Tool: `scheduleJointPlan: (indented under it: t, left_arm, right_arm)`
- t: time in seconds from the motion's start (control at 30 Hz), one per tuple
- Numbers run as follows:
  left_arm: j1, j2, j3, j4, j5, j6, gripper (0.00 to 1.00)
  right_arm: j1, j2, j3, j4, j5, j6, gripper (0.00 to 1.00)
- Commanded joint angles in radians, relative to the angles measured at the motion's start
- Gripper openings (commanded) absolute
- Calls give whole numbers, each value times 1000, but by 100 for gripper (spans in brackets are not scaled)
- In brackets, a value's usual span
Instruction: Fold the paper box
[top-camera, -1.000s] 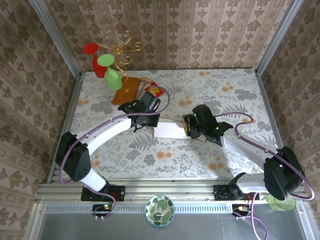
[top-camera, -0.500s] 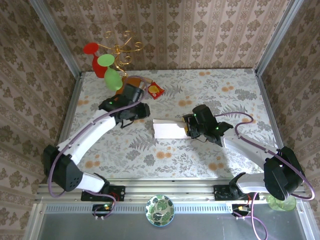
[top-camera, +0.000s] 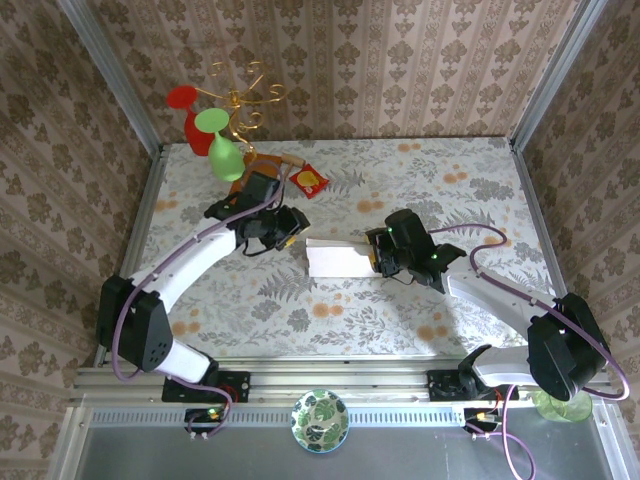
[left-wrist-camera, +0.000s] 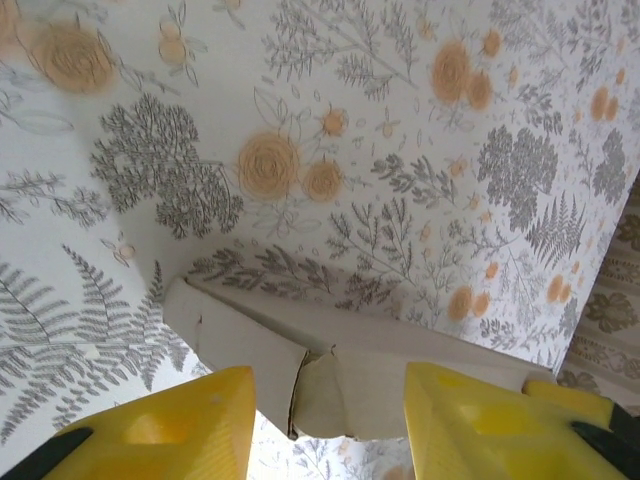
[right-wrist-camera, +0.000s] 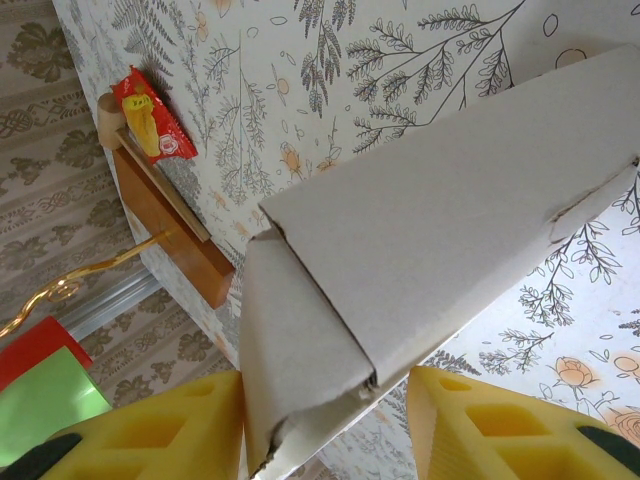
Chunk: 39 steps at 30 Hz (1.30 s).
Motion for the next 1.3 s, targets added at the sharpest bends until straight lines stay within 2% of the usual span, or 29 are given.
scheduleJointPlan:
  t: [0.0, 0.27, 0.5, 0.77, 1.03, 1.27]
  left_arm:
    - [-7, -1, -30, 17, 47, -44, 43]
    - [-17, -5, -113, 98, 76, -72, 39]
    - [-25, -24, -166, 142, 63, -90, 28]
    - [-30, -60, -231, 178, 44, -97, 23]
    - [-58, -94, -293, 229, 22, -51, 15]
    - [-103, -117, -336, 233, -24, 35, 14]
  right_arm:
    - [0, 0, -14, -94, 56, -13, 46]
    - [0, 9, -11, -85, 48, -13, 46]
    - [0, 3, -18, -87, 52, -11, 46]
    - [0, 2, -26, -82, 52, -12, 46]
    - [0, -6, -44, -75, 50, -11, 46]
    - [0, -20, -65, -67, 53, -22, 46]
